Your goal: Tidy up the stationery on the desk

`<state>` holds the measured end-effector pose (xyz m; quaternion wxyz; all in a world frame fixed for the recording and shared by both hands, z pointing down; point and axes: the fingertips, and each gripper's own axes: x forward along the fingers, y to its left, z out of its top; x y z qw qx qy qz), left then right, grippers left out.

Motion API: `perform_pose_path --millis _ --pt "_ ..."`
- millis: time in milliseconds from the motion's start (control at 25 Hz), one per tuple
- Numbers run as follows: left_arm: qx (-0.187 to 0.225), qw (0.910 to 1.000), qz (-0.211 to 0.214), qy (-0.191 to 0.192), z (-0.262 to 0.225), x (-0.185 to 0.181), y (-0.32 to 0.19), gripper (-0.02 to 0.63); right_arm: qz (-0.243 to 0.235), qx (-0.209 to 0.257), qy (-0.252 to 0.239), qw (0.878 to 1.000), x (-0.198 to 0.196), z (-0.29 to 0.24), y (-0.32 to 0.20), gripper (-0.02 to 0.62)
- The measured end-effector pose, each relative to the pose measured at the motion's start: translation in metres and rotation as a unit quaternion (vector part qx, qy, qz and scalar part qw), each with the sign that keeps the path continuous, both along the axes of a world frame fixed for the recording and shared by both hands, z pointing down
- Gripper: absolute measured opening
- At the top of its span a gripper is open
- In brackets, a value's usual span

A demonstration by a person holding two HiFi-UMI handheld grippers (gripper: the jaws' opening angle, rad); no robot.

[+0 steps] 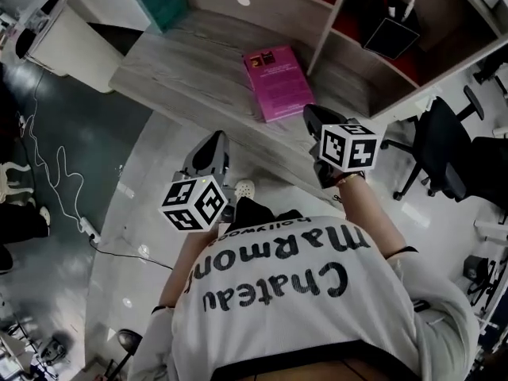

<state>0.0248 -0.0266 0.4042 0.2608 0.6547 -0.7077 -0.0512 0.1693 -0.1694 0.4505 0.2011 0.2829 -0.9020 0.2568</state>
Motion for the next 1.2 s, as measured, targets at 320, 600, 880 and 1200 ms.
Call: perform_pose_path --millis 320,600,880,1200 --pt "-0.040 0.9990 0.012 0.014 0.034 -0.045 -0.020 0.015 0.035 -0.028 0.052 0.998 -0.008 0.047 -0.046 0.012" --pt "-0.056 0.9979 0.022 0.024 0.058 -0.057 -0.037 0.015 0.026 -0.057 0.089 0.994 0.013 0.090 -0.086 0.161" --pt "-0.079 0.9961 0.030 0.024 0.073 -0.049 -0.031 0.015 0.013 -0.156 0.029 0.987 0.028 0.125 -0.101 0.220" --pt "-0.091 0.9954 0.022 0.022 0.078 -0.054 -0.027 0.015 -0.012 -0.173 0.025 0.985 0.015 0.141 -0.107 0.219"
